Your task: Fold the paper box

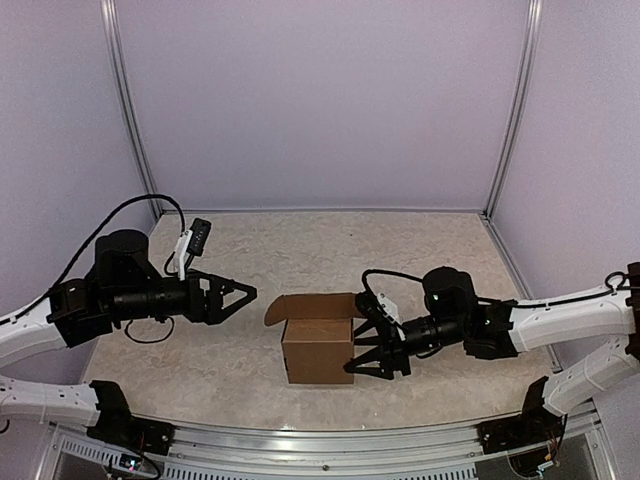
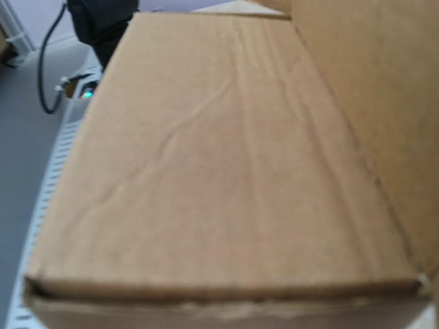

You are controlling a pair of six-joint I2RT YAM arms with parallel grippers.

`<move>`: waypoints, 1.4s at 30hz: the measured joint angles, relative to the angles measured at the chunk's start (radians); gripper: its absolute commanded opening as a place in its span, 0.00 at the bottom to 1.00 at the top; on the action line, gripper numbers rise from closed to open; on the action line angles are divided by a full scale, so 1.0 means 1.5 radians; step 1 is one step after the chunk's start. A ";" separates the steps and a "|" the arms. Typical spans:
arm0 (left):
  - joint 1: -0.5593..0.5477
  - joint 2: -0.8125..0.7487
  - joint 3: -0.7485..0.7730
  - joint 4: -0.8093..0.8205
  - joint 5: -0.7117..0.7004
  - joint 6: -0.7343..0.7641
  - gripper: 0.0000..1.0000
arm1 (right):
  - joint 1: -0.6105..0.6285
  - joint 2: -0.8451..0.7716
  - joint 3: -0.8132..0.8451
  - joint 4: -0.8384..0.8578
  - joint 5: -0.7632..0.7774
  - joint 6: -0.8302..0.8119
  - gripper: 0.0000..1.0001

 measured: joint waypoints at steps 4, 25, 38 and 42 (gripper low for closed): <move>-0.032 0.043 0.024 -0.005 -0.031 0.021 0.89 | 0.000 0.016 -0.001 0.023 -0.018 0.027 0.35; -0.094 0.185 0.092 -0.025 -0.077 0.045 0.36 | 0.000 0.038 -0.001 0.028 0.061 0.024 0.29; -0.099 0.252 0.107 -0.037 -0.136 0.065 0.24 | 0.007 0.071 -0.001 0.039 0.113 -0.017 0.25; -0.100 0.264 0.113 -0.036 -0.147 0.077 0.17 | 0.012 0.090 -0.002 0.060 0.128 -0.033 0.23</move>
